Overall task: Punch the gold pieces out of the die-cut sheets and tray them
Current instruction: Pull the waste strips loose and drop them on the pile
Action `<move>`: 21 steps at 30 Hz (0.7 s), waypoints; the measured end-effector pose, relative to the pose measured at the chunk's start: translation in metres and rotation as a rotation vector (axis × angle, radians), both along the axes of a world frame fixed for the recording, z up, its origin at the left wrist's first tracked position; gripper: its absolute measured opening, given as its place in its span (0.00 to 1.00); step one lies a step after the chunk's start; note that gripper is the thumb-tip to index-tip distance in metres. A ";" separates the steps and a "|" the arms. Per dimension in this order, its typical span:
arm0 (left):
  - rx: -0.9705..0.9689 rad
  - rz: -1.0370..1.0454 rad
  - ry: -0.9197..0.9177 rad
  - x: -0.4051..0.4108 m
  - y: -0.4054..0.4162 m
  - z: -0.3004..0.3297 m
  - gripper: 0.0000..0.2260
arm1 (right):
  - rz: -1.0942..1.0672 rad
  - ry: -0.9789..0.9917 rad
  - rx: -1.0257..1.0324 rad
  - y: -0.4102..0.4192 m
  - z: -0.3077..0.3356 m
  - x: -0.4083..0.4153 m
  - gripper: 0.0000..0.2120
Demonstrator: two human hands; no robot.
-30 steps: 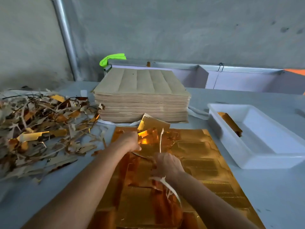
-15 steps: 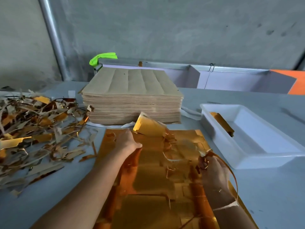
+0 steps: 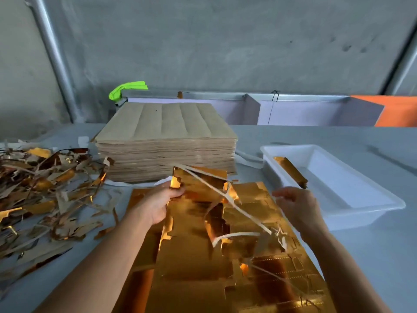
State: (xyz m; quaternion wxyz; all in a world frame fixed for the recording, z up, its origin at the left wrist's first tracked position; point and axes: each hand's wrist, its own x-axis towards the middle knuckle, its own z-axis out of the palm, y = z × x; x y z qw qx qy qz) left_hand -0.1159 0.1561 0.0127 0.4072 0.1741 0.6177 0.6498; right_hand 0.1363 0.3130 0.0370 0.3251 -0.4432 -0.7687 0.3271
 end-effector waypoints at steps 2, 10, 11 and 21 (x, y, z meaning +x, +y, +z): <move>0.075 -0.018 0.002 0.005 -0.002 0.007 0.07 | 0.036 0.114 0.029 0.001 0.014 -0.009 0.11; -0.050 -0.030 0.003 0.033 -0.005 0.027 0.06 | 0.668 0.110 -0.005 -0.030 0.033 -0.033 0.23; -0.065 -0.036 0.015 0.036 -0.006 0.029 0.06 | 0.651 0.064 0.101 -0.034 0.031 -0.035 0.23; -0.170 -0.093 0.242 0.050 -0.019 0.042 0.05 | 0.687 -0.236 0.157 -0.059 0.031 -0.035 0.31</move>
